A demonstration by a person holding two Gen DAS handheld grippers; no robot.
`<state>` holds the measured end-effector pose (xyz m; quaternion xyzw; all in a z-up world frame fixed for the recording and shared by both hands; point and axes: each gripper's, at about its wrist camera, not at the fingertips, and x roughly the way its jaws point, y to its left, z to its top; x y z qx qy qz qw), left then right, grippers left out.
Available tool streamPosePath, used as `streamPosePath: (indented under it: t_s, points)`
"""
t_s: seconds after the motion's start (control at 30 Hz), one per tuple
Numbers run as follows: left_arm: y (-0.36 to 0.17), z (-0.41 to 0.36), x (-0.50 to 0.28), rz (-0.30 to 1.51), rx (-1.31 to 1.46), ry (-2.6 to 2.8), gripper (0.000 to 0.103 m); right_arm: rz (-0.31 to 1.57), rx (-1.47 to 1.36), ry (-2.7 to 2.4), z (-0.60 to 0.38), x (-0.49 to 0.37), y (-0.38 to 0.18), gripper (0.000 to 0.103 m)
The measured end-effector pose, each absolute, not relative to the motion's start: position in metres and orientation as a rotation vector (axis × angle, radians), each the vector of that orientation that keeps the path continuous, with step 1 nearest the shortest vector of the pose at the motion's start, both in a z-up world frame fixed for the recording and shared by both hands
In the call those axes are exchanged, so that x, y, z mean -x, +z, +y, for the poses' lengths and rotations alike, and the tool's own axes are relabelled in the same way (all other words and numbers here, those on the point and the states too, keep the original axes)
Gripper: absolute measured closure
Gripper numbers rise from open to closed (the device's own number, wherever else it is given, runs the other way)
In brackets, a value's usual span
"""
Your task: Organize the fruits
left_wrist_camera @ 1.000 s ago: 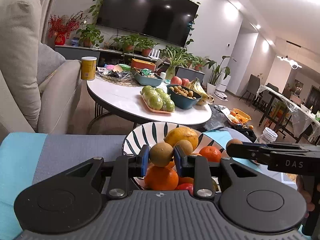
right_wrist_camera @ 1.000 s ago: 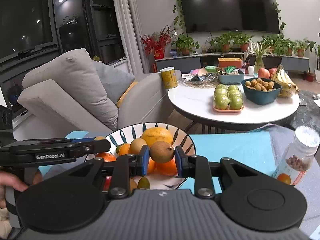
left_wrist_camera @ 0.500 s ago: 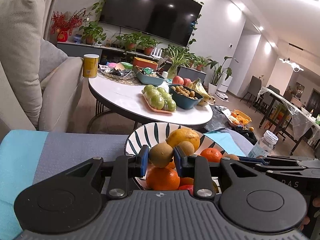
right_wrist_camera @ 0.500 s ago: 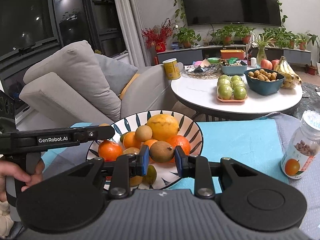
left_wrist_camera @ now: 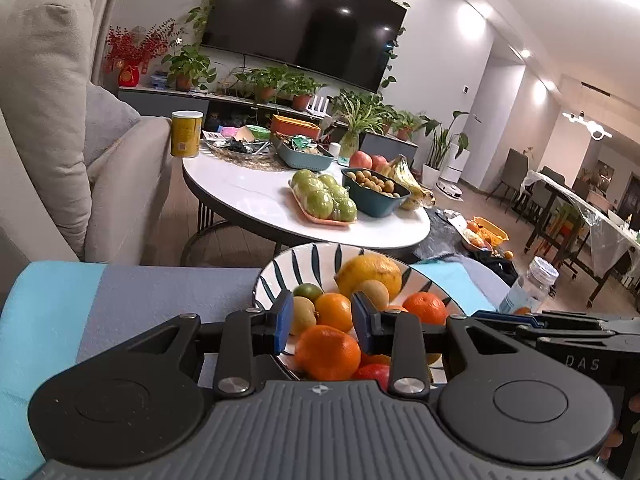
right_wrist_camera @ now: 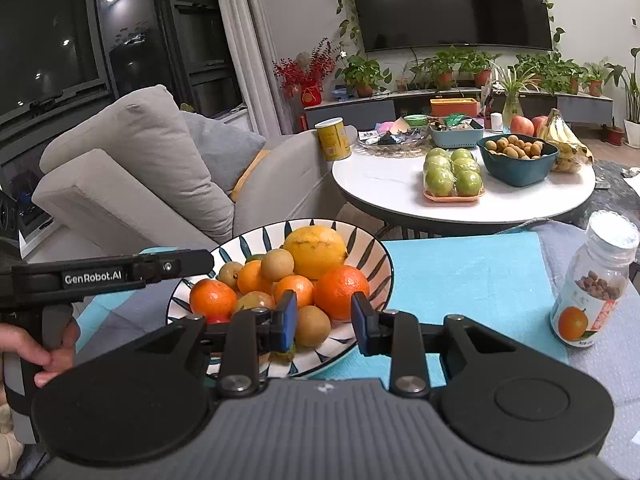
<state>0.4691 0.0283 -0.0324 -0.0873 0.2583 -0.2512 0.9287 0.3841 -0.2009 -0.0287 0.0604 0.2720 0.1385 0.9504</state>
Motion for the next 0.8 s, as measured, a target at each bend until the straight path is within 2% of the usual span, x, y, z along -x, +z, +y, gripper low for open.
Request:
streamPosePath:
  t_s: [0.8]
  points:
    - [-0.009, 0.029, -0.42, 0.502, 0.086, -0.439, 0.072, 0.555, -0.105, 0.248, -0.205, -0.358, -0.013, 0.063]
